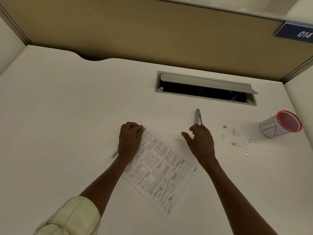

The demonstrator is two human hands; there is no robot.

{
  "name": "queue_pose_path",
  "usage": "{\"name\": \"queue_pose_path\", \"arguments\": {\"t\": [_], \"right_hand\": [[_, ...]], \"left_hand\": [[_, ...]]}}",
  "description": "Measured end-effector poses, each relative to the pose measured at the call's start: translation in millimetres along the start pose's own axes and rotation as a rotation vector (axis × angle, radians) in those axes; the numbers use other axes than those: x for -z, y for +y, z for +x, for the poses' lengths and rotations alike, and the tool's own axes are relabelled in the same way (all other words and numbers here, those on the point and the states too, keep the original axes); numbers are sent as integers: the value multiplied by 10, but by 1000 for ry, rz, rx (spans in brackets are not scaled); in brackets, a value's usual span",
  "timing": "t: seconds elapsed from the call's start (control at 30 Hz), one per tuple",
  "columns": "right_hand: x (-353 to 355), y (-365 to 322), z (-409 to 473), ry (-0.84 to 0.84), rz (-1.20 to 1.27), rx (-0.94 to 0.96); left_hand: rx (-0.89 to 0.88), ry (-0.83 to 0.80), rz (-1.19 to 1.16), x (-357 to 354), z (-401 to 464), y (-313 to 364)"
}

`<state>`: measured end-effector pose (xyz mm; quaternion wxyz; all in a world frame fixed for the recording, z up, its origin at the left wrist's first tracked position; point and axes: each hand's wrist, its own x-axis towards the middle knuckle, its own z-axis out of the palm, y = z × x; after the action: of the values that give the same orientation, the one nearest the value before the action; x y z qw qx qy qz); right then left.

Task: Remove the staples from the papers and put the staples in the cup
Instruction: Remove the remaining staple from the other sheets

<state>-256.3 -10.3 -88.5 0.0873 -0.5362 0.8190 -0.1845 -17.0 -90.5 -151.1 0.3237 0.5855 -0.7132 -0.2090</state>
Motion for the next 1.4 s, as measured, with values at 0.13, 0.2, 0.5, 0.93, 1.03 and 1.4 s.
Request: {"name": "queue_pose_path", "arguments": {"t": [0.13, 0.2, 0.5, 0.93, 1.03, 1.4], "right_hand": [[-21, 73, 406, 115, -70, -110], [-124, 159, 561, 67, -103, -141], [-220, 172, 715, 64, -10, -119], [-550, -784, 157, -301, 434, 178], [-673, -823, 141, -308, 413, 177], [-700, -895, 146, -225, 318, 201]], "left_hand": [[-98, -5, 25, 13, -36, 13], [-128, -12, 44, 11, -67, -1], [-112, -6, 86, 10, -112, 15], [-95, -8, 124, -24, -99, 5], [-100, -9, 127, -29, -93, -5], [-98, -13, 118, -17, -96, 5]]}}
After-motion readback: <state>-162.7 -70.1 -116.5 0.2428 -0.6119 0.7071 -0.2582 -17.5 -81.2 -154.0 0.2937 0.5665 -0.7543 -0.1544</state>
